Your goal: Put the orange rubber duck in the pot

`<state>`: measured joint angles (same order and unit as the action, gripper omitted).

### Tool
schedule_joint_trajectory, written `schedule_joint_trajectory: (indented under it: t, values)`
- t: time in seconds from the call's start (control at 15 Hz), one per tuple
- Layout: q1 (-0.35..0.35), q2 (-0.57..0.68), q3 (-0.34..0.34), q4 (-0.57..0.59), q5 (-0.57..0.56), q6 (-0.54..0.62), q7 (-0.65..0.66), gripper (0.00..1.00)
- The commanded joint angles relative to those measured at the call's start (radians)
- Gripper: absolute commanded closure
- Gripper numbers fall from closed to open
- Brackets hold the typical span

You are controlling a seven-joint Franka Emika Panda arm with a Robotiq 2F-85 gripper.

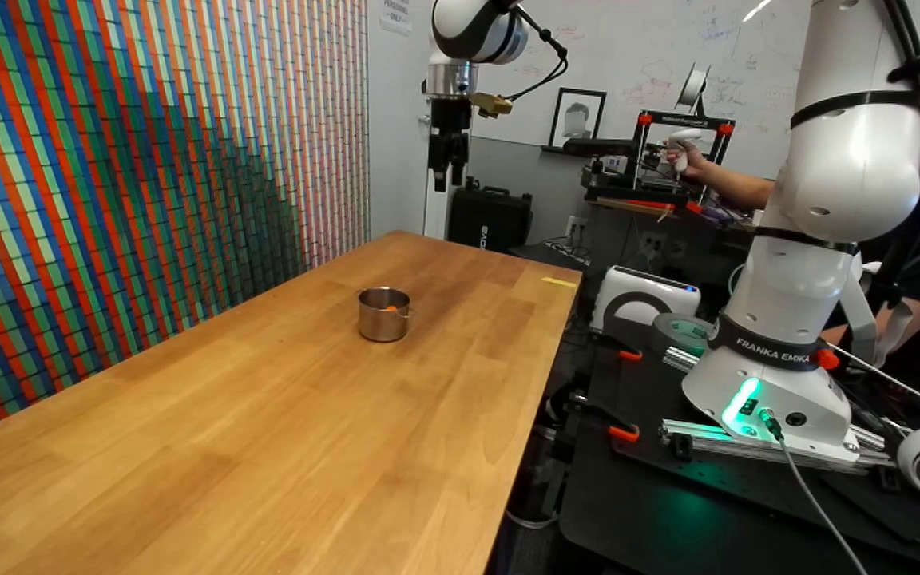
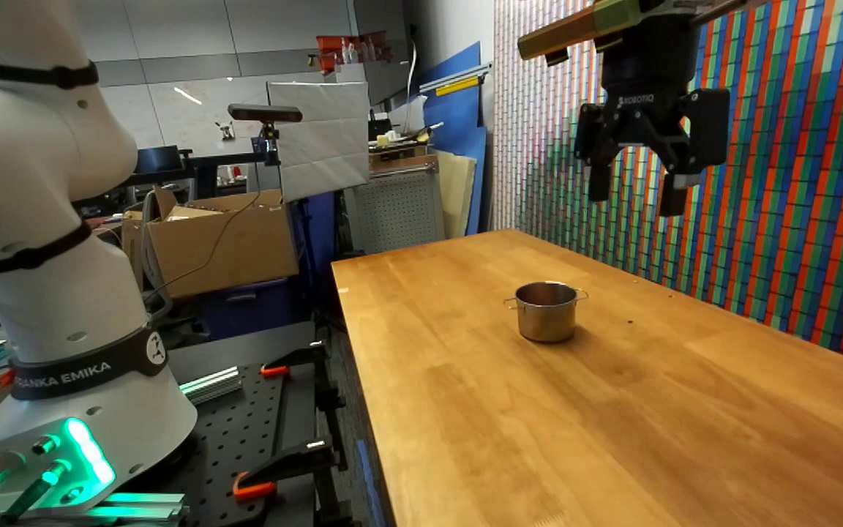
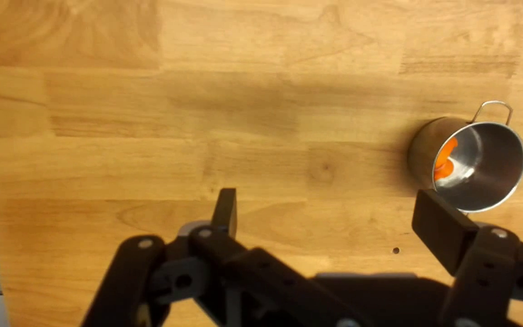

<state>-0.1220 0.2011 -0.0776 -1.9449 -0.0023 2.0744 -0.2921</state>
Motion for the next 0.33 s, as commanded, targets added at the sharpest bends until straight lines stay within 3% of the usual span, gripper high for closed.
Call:
schedule_joint_trajectory:
  t: [0.0,0.27]
  values:
    - [-0.004,-0.003,-0.002,0.002,-0.001,-0.019,0.001,0.0]
    - [-0.005,-0.006,-0.003,0.002,-0.001,-0.032,0.001,0.0]
